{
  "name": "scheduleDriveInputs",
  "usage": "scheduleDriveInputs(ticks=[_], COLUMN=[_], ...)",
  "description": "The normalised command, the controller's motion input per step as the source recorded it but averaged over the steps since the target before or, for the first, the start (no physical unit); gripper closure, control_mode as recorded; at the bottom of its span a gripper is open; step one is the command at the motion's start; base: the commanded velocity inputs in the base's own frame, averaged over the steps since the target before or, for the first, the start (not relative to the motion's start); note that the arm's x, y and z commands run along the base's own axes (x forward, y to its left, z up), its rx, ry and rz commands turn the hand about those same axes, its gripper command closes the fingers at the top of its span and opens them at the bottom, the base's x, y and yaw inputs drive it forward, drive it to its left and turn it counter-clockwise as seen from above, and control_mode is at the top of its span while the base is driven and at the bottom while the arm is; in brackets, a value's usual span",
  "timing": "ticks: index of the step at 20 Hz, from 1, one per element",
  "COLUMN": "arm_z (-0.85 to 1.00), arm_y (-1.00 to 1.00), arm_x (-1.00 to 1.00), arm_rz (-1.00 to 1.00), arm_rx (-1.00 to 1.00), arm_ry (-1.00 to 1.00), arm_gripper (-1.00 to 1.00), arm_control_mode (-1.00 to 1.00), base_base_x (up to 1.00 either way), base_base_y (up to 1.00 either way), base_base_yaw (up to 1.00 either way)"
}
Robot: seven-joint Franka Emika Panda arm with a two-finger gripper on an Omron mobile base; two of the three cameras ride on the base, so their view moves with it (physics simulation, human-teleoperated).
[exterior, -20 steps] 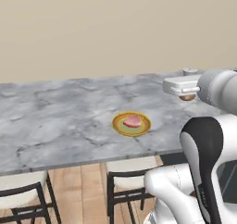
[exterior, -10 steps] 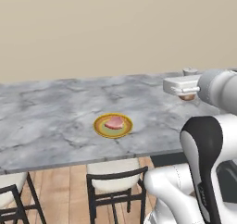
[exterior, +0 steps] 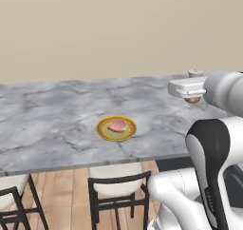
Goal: Retrieve the shaker from the cabinet and place it next the steak on a plate on the dining table.
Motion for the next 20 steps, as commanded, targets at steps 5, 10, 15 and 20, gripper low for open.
scheduleDriveInputs(ticks=[5, 10, 15, 20], arm_z=[0.00, 0.00, 0.00, 0.00], arm_y=[0.00, 0.00, 0.00, 0.00], arm_x=[0.00, 0.00, 0.00, 0.00], arm_rz=[0.00, 0.00, 0.00, 0.00], arm_rx=[0.00, 0.00, 0.00, 0.00], arm_ry=[0.00, 0.00, 0.00, 0.00], arm_gripper=[1.00, 1.00, 1.00, 1.00], arm_control_mode=[1.00, 1.00, 1.00, 1.00], base_base_x=[0.92, 0.39, 0.34, 0.46], base_base_y=[-0.69, -0.62, -0.63, -0.50], base_base_yaw=[0.25, 0.56, 0.34, 0.08])
